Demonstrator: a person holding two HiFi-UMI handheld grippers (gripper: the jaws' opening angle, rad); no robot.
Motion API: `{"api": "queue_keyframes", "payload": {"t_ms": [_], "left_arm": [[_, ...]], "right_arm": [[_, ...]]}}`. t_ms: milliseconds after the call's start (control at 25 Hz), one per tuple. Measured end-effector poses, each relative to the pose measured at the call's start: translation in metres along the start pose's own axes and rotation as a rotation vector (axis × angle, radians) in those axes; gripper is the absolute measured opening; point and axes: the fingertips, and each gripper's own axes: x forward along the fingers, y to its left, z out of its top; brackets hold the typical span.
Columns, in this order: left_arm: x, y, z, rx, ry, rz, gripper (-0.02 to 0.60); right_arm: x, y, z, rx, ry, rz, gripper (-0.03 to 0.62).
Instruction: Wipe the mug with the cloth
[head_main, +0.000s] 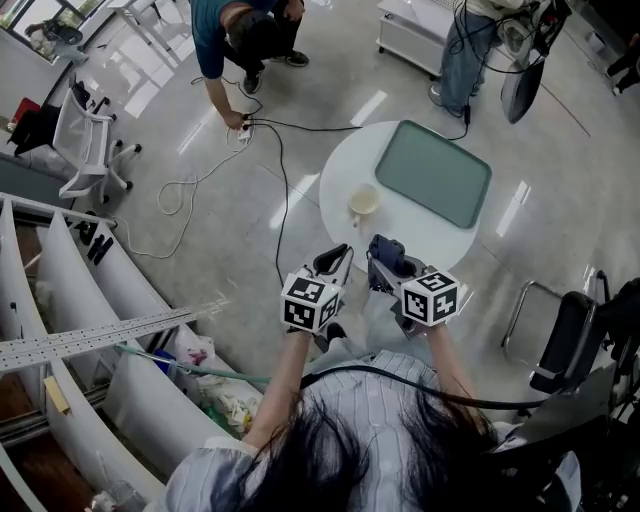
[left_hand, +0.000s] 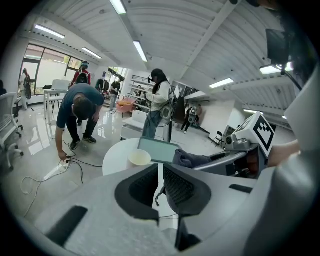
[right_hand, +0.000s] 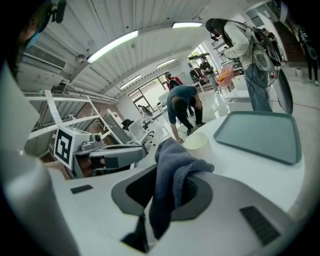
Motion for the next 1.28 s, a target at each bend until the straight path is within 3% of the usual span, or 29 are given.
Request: {"api": "queue_keyframes", "payload": {"t_ms": [680,1040,1280], "left_arm": [[0.039,0.031,0.006,-0.033,0.1,0.135,0.041],[0.047,0.043,0.001,-0.069,0.12,0.203,0.041],[0.049,0.048,-0.001,-0.06,0.149,0.191,0.043]], "right_arm": [[0.05,-0.033,0.004,-0.046,0.165,0.166,0.08],[0.068,-0.047,0.0,-0.043,0.207,0.209,0.08],[0.076,-0.049,-0.006,-0.055,0.227,0.198,0.08]]}}
